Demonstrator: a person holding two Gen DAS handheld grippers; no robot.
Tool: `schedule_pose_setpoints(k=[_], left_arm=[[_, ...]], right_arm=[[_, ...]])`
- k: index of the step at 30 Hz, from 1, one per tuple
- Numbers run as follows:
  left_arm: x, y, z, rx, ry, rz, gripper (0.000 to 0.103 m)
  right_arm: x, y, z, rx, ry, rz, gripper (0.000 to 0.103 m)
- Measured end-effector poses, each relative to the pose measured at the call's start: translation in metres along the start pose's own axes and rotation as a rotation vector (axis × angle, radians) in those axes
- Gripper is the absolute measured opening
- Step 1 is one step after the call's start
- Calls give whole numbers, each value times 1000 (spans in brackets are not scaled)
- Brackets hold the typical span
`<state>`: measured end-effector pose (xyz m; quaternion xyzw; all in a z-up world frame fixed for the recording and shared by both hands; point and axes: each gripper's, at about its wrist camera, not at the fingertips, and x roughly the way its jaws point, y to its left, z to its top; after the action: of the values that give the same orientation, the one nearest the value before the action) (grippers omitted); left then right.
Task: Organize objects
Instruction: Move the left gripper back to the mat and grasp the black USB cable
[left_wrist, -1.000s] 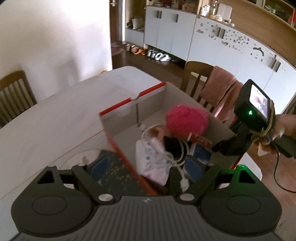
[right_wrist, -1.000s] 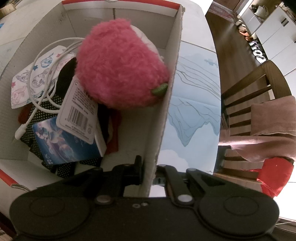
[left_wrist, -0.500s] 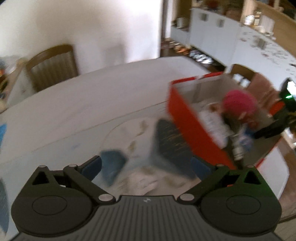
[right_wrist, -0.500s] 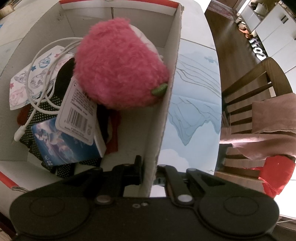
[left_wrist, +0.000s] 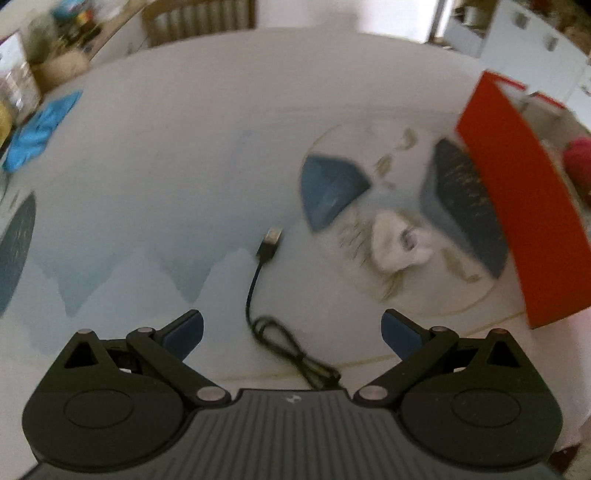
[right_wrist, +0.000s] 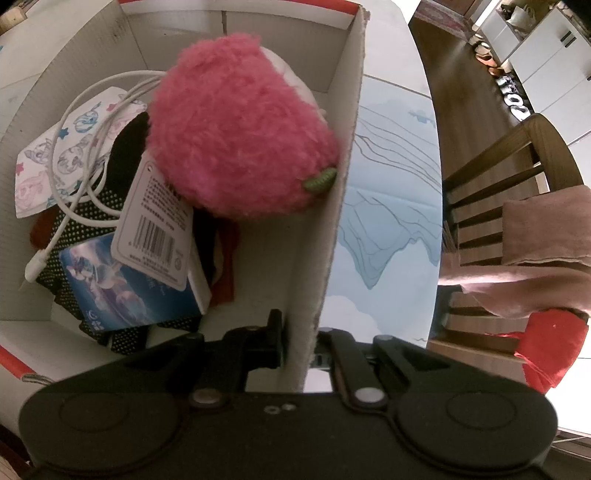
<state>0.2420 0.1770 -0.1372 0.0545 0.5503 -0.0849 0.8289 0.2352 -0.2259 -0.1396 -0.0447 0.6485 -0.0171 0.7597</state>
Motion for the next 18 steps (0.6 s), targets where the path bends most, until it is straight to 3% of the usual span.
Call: schedule_pose_setpoints(k=[5, 8, 12, 15, 18], left_arm=[[8, -6, -15, -30, 11, 37, 102], [15, -10, -20, -30, 32, 41, 94], [21, -15, -24, -26, 53, 53, 67], [24, -15, -26, -35, 69, 56, 60], [23, -15, -26, -51, 67, 45, 45]], right_arm=[[0, 1, 0, -2, 0, -2, 6], [-1, 1, -1, -2, -1, -4, 6], [-1, 1, 0, -6, -2, -4, 6], [-1, 1, 0, -7, -1, -5, 6], [-2, 1, 0, -9, -2, -5, 6]])
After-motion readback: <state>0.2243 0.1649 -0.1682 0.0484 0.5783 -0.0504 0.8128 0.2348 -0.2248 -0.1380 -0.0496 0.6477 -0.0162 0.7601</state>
